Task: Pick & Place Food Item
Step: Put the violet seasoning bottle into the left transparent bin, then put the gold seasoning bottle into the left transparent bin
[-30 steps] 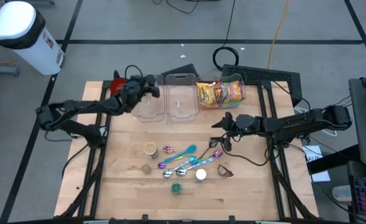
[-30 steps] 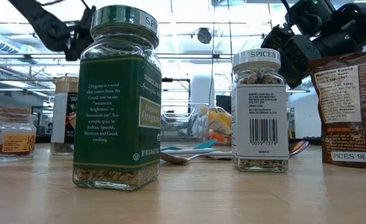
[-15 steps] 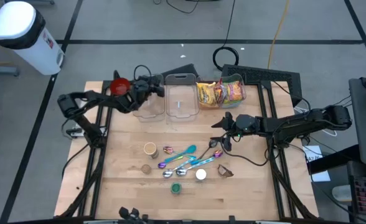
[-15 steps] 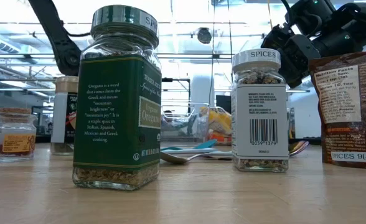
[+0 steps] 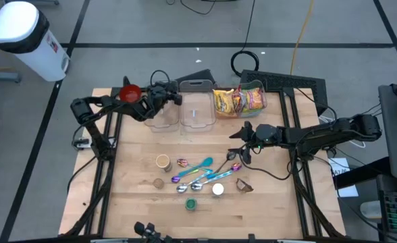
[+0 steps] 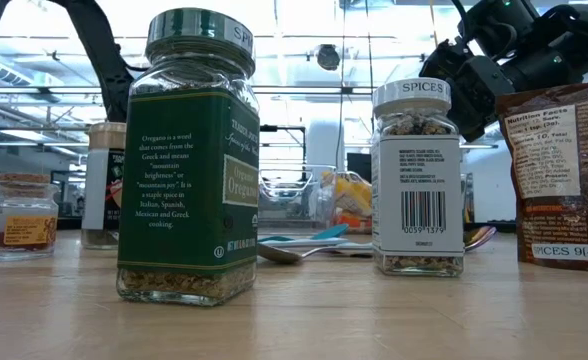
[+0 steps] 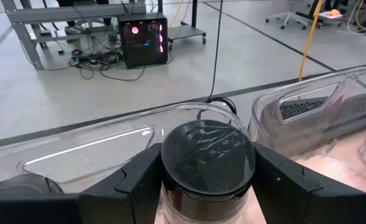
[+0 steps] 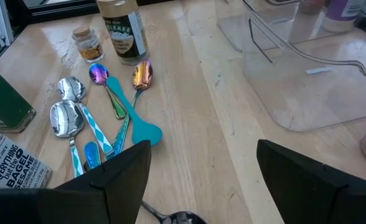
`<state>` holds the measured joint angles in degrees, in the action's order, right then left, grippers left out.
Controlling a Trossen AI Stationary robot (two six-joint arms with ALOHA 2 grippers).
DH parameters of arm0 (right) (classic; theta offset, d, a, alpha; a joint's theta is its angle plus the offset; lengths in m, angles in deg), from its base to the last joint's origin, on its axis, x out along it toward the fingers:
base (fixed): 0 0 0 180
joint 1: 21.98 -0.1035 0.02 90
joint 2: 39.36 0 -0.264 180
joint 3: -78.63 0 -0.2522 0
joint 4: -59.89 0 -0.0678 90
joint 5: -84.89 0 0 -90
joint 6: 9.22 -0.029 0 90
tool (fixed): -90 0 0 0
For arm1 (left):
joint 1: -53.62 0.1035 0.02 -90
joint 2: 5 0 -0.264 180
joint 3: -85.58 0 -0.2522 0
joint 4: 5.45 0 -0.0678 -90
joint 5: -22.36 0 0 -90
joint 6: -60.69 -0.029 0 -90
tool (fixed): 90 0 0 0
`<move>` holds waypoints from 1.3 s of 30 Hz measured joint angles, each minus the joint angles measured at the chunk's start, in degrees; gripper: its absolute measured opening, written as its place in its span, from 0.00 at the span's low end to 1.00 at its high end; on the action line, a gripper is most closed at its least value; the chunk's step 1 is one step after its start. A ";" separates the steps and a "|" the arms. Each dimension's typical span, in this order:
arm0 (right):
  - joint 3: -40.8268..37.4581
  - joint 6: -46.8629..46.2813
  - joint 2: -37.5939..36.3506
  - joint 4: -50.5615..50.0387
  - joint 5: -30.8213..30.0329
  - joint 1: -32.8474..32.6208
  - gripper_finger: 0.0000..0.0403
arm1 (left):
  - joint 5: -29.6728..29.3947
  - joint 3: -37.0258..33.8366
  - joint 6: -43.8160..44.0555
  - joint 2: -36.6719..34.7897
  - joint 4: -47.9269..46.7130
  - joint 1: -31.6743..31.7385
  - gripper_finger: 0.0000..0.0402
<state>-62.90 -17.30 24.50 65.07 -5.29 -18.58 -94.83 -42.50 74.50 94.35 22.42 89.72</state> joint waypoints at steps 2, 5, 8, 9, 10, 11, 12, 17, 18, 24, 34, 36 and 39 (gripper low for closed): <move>0.00 0.18 0.00 0.01 0.00 0.00 0.70 | 0.03 0.00 0.01 0.00 -0.03 0.00 0.55; 0.00 0.18 0.00 -0.01 0.02 0.00 0.70 | 0.13 0.00 0.01 0.00 -0.09 0.00 0.59; 0.00 0.18 0.00 -0.01 0.02 0.00 0.70 | 0.18 0.00 0.01 0.00 -0.31 0.00 0.64; 0.00 0.18 0.00 -0.01 0.02 0.00 0.70 | 0.18 0.00 0.01 0.01 -0.47 0.00 0.65; 0.00 0.18 0.00 -0.01 0.02 0.00 0.70 | 0.18 0.00 0.04 0.04 -0.51 0.00 0.67; 0.00 0.18 0.00 -0.01 0.02 0.00 0.70 | 0.18 0.00 0.09 0.04 -0.50 0.00 0.68; 0.00 0.18 0.01 -0.01 0.02 0.00 0.70 | 0.18 0.00 0.08 0.04 -0.42 0.00 0.69; 0.00 0.18 0.00 -0.03 0.02 0.00 0.70 | 0.22 0.00 -1.39 -0.51 -0.45 -0.22 0.75; 0.00 0.18 0.00 -0.03 0.02 0.00 0.70 | 0.23 0.00 -1.95 -0.83 -0.41 -0.38 0.76; 0.00 0.18 0.00 -0.03 0.02 0.00 0.70 | 0.33 0.00 -5.93 -5.00 -0.68 -2.16 0.78; 0.00 0.18 0.00 -0.18 0.02 0.00 0.70 | 0.33 0.00 -10.18 -18.43 -8.54 -7.14 0.75; 0.00 0.18 0.00 -0.18 0.02 0.00 0.70 | 0.30 0.00 -10.22 -21.65 -10.71 -8.72 0.76; 0.00 0.17 0.00 -0.18 0.02 0.00 0.70 | 0.31 0.00 -10.22 -26.22 -14.35 -11.33 0.77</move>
<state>-62.90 -17.13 24.50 64.89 -5.27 -18.58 -94.51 -42.50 64.27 68.13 8.07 78.39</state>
